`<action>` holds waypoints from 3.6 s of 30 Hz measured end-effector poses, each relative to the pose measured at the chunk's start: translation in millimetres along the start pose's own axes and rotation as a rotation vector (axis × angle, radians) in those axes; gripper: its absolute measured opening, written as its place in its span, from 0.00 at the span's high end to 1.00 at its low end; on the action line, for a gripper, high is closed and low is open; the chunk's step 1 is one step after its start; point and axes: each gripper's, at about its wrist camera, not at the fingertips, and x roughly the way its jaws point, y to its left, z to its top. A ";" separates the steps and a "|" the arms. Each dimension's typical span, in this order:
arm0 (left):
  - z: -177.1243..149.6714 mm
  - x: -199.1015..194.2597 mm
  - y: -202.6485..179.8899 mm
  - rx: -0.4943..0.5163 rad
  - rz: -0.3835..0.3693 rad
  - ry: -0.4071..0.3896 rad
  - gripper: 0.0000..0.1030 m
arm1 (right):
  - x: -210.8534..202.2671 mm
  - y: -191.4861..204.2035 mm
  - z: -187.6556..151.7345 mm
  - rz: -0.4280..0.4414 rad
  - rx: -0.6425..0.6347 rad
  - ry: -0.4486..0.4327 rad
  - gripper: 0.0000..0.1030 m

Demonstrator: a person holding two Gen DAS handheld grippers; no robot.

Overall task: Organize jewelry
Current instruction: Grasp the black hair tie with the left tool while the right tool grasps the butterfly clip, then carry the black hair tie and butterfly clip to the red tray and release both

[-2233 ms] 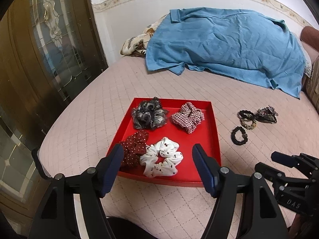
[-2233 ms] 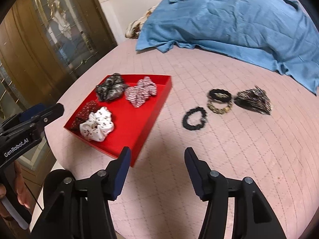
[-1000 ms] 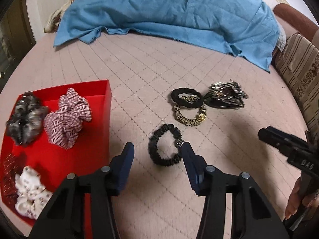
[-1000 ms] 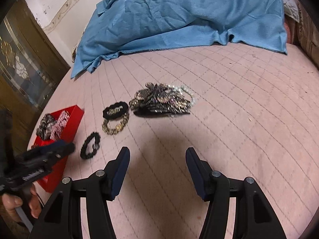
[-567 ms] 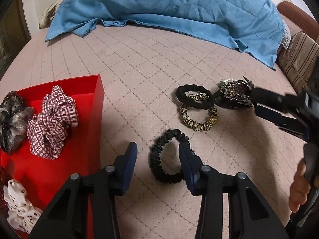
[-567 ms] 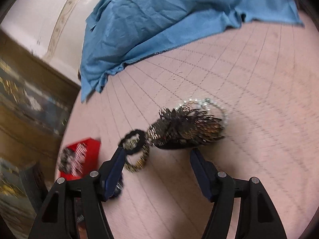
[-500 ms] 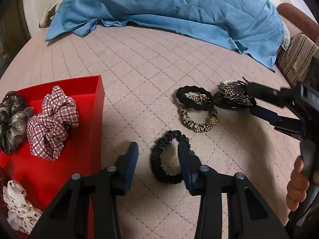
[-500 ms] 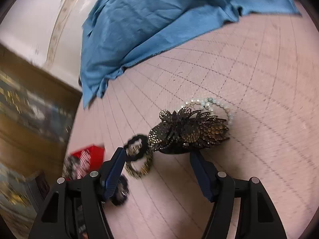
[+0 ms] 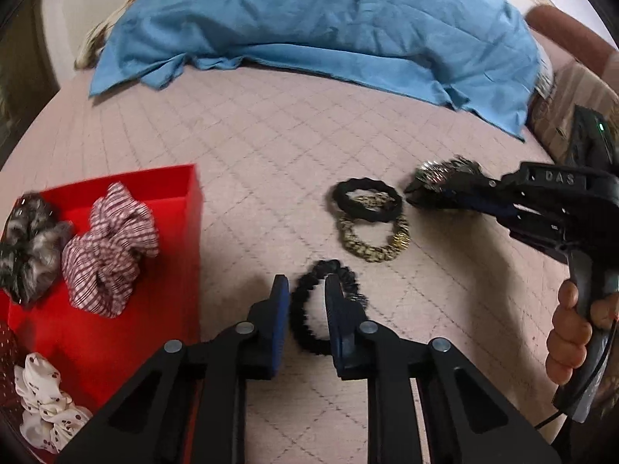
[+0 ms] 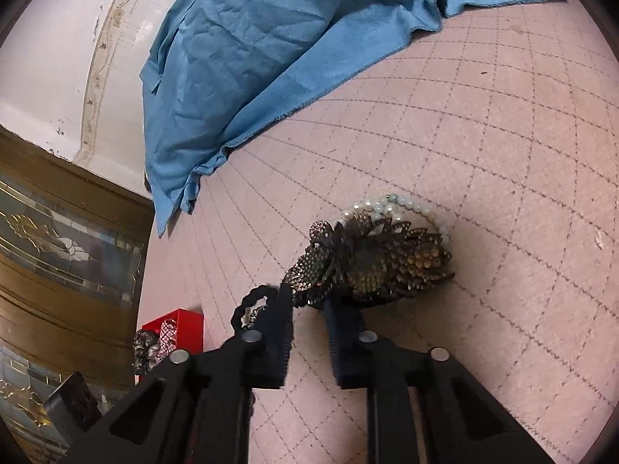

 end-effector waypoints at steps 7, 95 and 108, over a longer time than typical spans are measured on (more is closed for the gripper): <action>1.4 18.6 -2.5 0.028 0.015 0.050 0.82 | -10.4 -8.3 -4.6 0.018 -0.011 0.007 0.84; -2.9 20.3 -10.1 -0.034 -0.096 0.088 0.73 | -87.3 -19.5 -76.2 -0.116 -0.102 0.027 0.79; -6.2 20.0 -27.1 0.037 -0.058 0.056 0.95 | -80.3 -12.8 -79.3 -0.159 -0.201 0.008 0.85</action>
